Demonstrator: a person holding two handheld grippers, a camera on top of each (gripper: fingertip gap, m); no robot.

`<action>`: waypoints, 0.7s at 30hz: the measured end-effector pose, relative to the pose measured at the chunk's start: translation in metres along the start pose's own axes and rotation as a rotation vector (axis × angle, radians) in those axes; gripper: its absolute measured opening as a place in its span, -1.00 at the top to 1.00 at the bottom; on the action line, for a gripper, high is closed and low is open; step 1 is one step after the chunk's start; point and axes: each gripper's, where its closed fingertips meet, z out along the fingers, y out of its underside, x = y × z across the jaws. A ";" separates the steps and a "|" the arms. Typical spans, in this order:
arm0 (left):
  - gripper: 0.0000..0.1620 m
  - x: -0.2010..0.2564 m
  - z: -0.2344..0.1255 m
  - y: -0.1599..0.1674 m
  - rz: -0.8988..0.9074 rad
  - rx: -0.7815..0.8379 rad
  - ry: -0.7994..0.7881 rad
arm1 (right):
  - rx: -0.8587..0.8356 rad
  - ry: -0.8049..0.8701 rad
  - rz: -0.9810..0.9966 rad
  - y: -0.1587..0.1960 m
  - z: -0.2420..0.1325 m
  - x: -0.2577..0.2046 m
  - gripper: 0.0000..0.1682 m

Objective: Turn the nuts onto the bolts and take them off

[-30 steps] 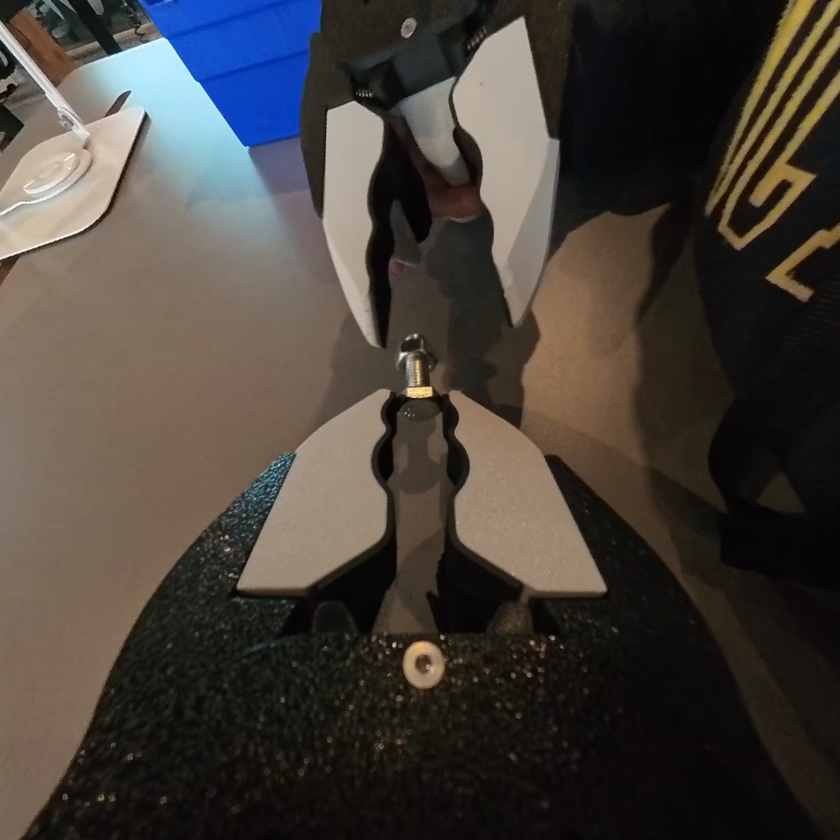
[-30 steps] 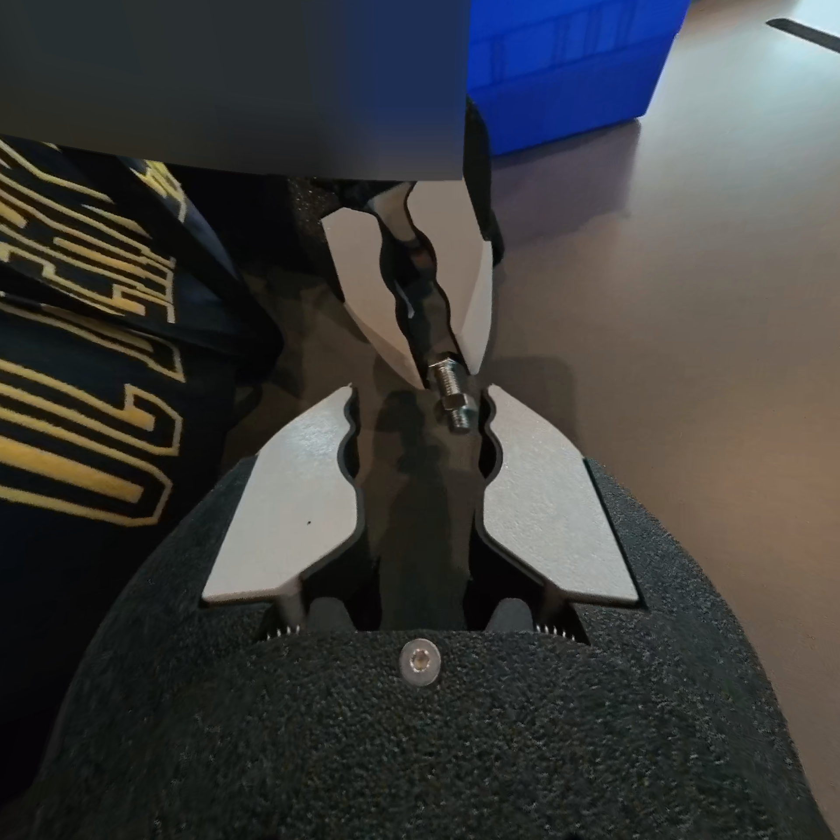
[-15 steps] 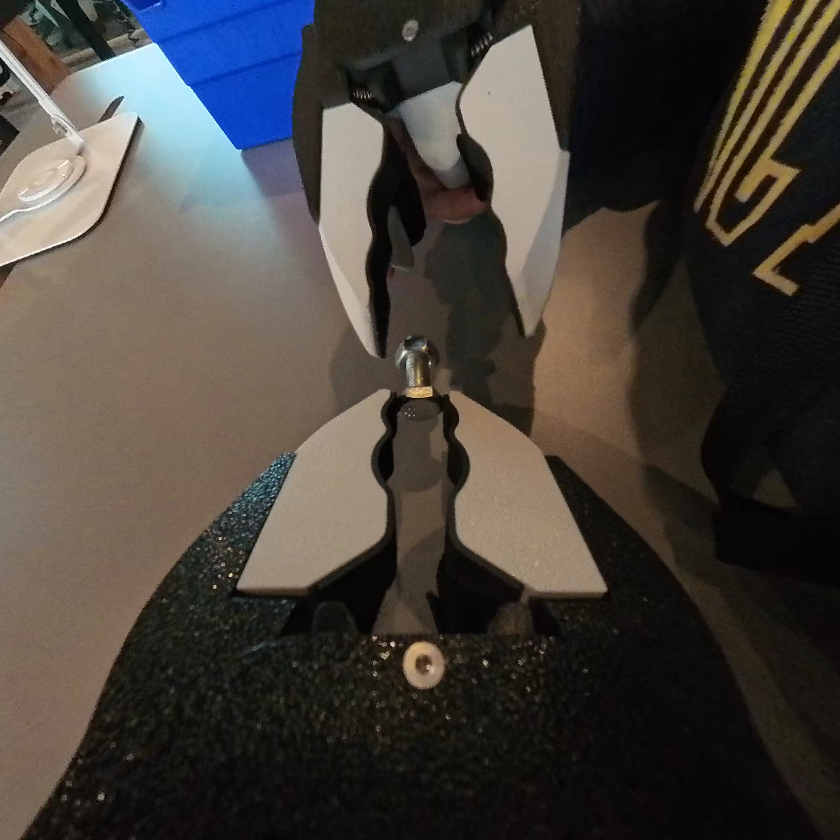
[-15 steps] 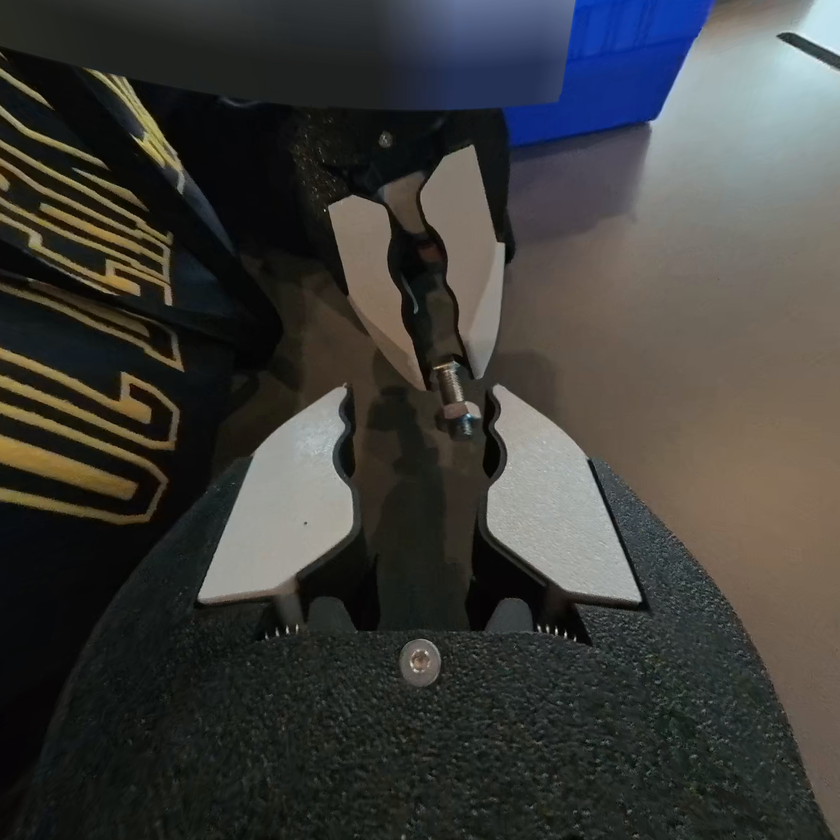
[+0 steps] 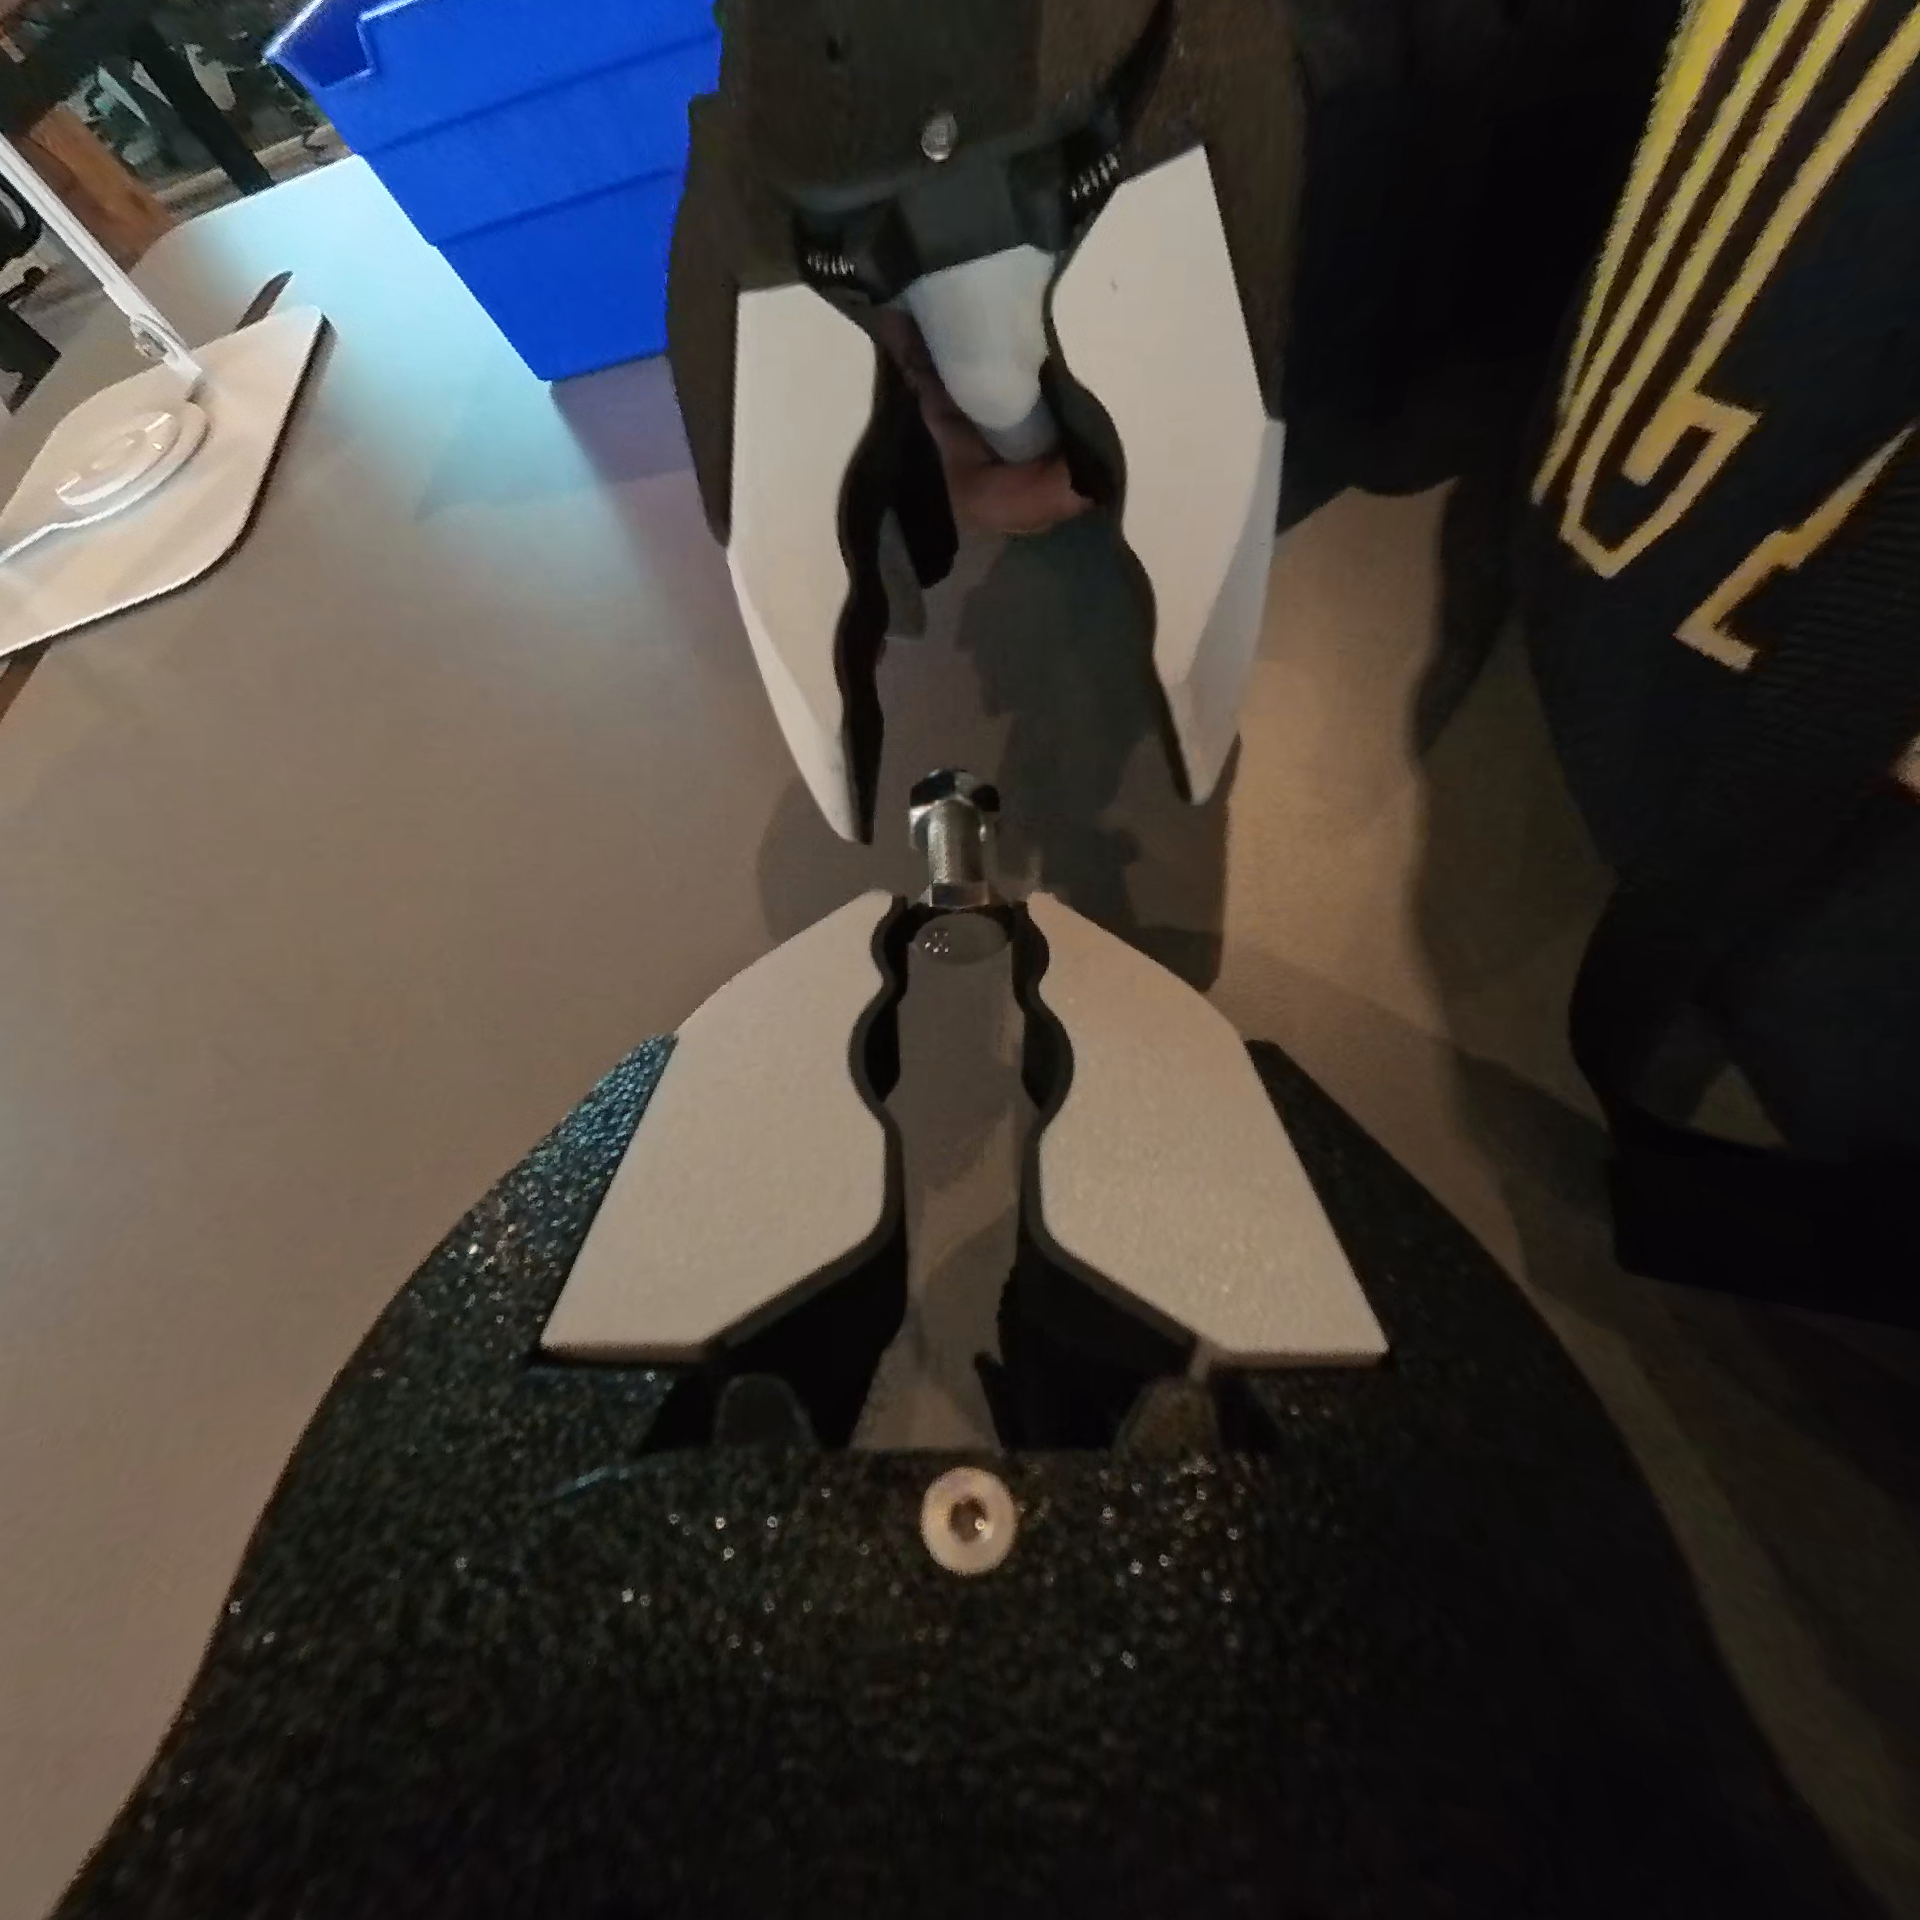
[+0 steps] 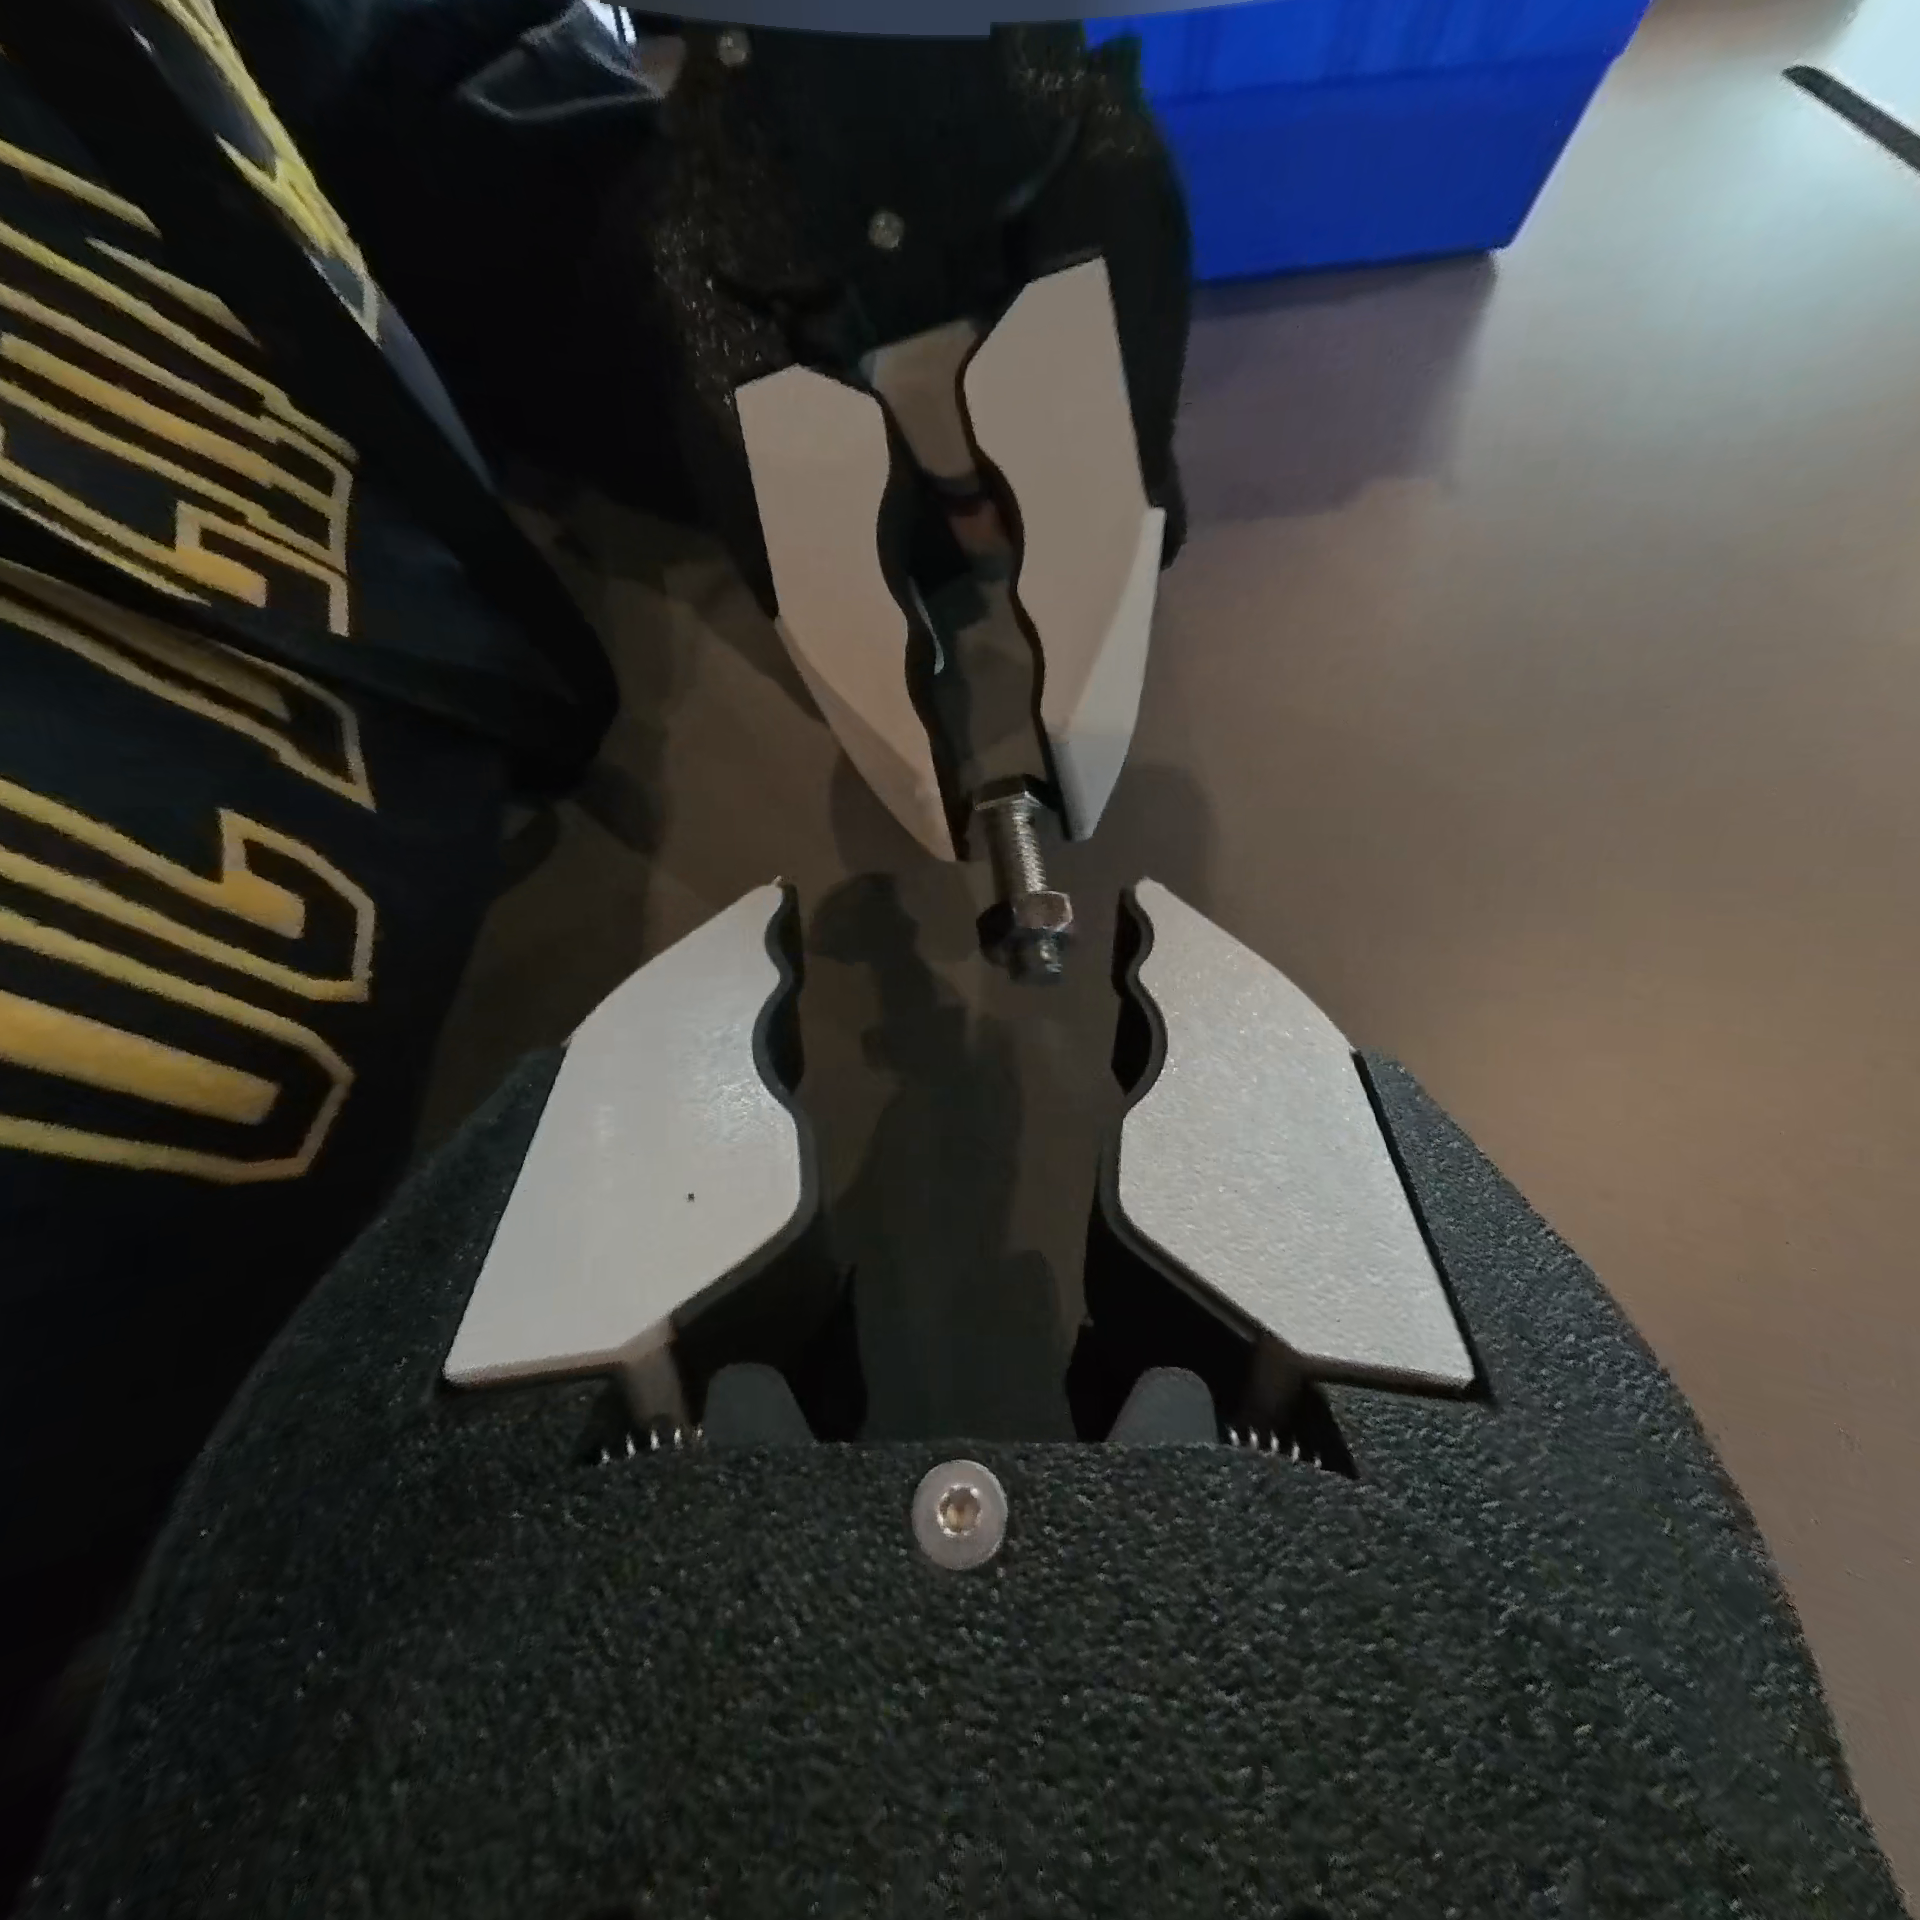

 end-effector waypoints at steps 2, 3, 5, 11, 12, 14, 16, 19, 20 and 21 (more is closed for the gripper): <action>0.78 0.000 -0.001 -0.002 -0.002 0.013 0.000 | -0.021 -0.010 -0.015 0.002 0.002 -0.003 0.32; 0.77 -0.001 -0.001 -0.002 -0.006 0.018 -0.001 | -0.028 -0.020 -0.020 0.003 0.003 -0.005 0.32; 0.77 -0.001 -0.002 -0.003 -0.012 0.021 0.004 | -0.022 -0.024 -0.027 0.002 0.003 -0.006 0.30; 0.77 0.000 -0.001 -0.004 -0.001 0.022 0.008 | 0.106 -0.078 -0.069 -0.014 -0.007 -0.017 0.36; 0.77 0.000 0.000 -0.003 -0.002 0.012 0.007 | 0.115 -0.094 -0.071 -0.015 -0.007 -0.020 0.41; 0.77 0.001 -0.001 -0.003 0.004 0.016 0.010 | 0.117 -0.030 -0.064 -0.016 -0.007 -0.010 0.34; 0.78 0.001 -0.001 -0.004 0.003 0.022 0.015 | 0.081 0.022 -0.046 -0.010 -0.006 -0.001 0.30; 0.78 0.001 -0.001 -0.004 -0.001 0.021 0.018 | 0.029 -0.008 -0.003 -0.003 -0.003 -0.002 0.35; 0.78 0.002 -0.001 -0.004 0.002 0.020 0.019 | 0.025 -0.014 -0.001 -0.003 -0.003 -0.003 0.36; 0.78 0.002 -0.001 -0.004 0.005 0.019 0.020 | 0.029 -0.017 -0.004 -0.004 -0.003 -0.004 0.36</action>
